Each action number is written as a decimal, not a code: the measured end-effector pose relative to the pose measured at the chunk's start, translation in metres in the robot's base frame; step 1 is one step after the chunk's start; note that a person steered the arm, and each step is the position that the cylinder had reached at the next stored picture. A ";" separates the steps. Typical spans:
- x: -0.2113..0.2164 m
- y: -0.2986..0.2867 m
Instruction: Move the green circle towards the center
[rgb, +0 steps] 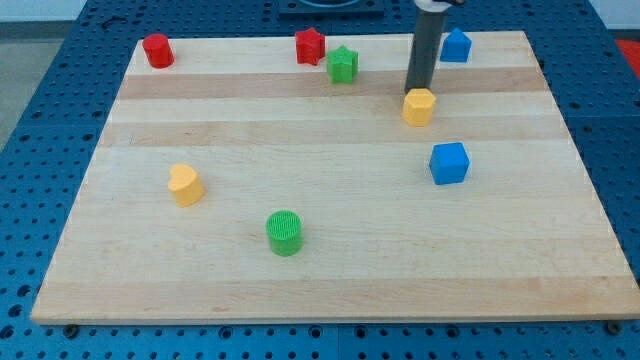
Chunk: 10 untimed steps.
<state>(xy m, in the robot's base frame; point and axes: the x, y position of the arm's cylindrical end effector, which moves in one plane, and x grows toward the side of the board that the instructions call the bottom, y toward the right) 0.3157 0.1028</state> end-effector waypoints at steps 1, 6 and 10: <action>-0.003 -0.041; 0.035 -0.077; 0.104 -0.072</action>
<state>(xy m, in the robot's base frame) 0.4195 0.0306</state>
